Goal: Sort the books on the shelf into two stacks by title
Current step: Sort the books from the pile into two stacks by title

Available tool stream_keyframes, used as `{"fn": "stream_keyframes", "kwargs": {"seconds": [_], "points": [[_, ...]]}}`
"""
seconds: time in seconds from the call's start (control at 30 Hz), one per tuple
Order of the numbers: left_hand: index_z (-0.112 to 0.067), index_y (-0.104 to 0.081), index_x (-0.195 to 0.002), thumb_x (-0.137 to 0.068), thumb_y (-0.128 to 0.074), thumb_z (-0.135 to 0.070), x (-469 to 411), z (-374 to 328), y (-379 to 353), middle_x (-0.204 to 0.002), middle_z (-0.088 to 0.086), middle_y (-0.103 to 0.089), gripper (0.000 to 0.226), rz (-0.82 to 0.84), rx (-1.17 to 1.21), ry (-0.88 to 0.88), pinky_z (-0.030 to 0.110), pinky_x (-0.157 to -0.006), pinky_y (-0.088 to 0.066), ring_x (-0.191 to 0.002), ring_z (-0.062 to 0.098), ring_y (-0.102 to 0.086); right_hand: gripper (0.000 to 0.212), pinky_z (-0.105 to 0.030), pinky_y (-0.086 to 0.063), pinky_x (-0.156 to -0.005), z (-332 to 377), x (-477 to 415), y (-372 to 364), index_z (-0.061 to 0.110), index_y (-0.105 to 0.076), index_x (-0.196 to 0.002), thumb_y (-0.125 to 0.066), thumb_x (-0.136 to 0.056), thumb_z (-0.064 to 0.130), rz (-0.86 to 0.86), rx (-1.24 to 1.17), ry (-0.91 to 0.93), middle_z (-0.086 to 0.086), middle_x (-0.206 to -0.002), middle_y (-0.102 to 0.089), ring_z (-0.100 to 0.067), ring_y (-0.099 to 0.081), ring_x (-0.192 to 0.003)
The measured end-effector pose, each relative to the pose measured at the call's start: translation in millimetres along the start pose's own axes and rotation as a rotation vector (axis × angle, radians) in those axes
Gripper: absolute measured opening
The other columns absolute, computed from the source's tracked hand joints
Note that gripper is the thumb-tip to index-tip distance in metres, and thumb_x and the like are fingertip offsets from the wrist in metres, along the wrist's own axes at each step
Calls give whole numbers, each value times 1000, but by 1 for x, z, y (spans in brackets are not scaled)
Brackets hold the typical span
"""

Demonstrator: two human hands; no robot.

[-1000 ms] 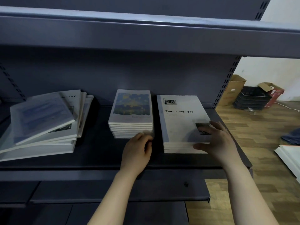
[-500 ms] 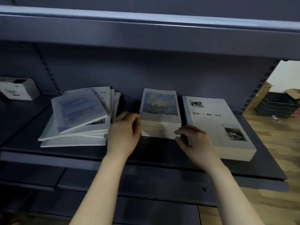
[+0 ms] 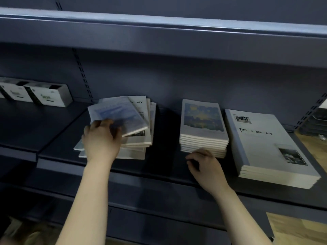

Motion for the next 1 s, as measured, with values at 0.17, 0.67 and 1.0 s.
{"fn": "stream_keyframes", "kwargs": {"seconds": [0.17, 0.67, 1.0], "points": [[-12, -41, -134, -84, -46, -64, -7, 18, -11, -136, 22, -44, 72, 136, -51, 141, 50, -98, -32, -121, 44, -38, 12, -34, -49, -72, 3, -1, -3, 19, -72, -87, -69, -79, 10, -104, 52, 21, 5, -89, -60, -19, -55, -94], [-5, -62, -102, -56, -79, -60, -21, 26, -8, -97, 10, -66, 73, 200, 346, 272, 38, -70, -50, -90, 30, -62, 13, -27, -43, -76, 5, 2, -1, 17, -70, -87, -70, -78, 7, -182, 66, 63, 5, -89, -59, -18, -54, -91], [-21, -47, -116, -99, -44, -30, 5, -20, 4, -86, -10, -61, 19, -34, 918, 113, 21, -59, -49, -71, 1, -60, 15, -23, -49, -70, 3, 1, 10, 19, -70, -91, -67, -82, 7, -185, -109, 21, 6, -90, -63, -10, -60, -85]]}}
Point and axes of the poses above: each hand's wrist, its own x-axis away from the middle knuckle, its own y-axis out of the back of the hand, z = x × y, the point moved 8 cm from there along -x, towards the middle knuckle
